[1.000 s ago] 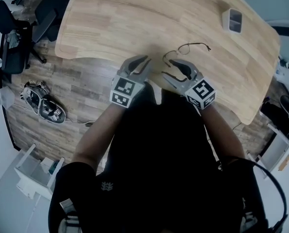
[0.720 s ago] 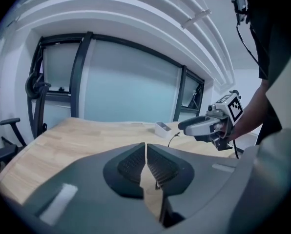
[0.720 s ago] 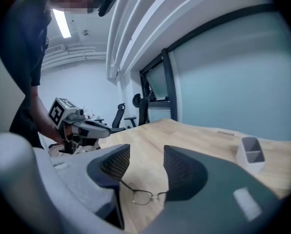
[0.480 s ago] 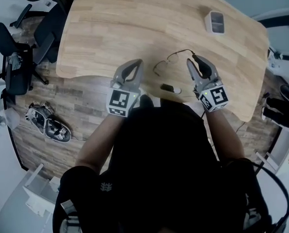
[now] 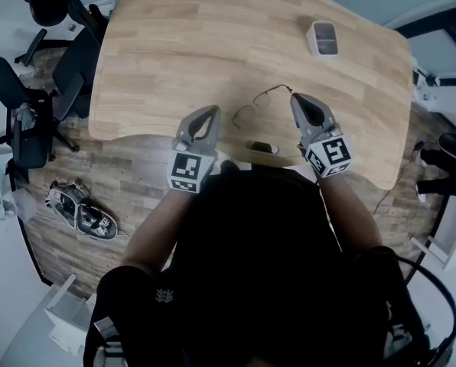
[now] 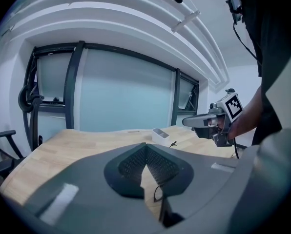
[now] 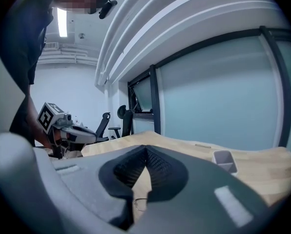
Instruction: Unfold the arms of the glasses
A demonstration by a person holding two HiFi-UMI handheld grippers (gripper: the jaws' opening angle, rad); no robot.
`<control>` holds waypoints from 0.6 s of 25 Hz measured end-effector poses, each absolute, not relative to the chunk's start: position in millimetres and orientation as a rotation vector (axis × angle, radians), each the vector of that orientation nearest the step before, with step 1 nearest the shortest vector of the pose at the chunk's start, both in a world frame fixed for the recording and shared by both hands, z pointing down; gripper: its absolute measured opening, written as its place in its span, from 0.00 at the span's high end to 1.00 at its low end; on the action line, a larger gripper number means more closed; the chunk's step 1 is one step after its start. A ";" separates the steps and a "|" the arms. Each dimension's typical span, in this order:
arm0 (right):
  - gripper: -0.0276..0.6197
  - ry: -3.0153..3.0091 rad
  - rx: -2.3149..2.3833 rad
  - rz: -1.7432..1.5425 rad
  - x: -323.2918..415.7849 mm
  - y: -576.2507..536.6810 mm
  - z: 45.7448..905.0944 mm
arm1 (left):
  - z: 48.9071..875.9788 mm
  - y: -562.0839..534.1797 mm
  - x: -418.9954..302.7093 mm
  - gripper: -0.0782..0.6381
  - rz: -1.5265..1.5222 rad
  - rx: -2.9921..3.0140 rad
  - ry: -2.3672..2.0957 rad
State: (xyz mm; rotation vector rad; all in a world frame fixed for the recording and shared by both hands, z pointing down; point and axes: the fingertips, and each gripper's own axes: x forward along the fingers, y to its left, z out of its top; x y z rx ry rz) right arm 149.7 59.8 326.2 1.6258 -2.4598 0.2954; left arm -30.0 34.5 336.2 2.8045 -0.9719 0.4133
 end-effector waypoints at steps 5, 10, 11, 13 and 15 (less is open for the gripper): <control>0.95 -2.452 1.635 0.295 155.1 64.8 325.1 | 335.7 36.9 -21.6 0.88 0.413 2.814 -0.953; 0.95 -2.441 1.646 0.300 160.0 71.1 325.0 | 333.3 38.4 -15.4 0.88 0.405 2.822 -0.938; 0.95 -2.440 1.646 0.301 160.6 71.8 325.1 | 333.0 38.0 -14.5 0.88 0.404 2.822 -0.937; 0.95 -2.438 1.649 0.301 162.4 72.8 325.1 | 332.0 37.4 -12.4 0.88 0.400 2.825 -0.935; 0.95 -2.435 1.657 0.299 165.1 73.0 324.3 | 331.3 37.4 -9.5 0.88 0.396 2.829 -0.930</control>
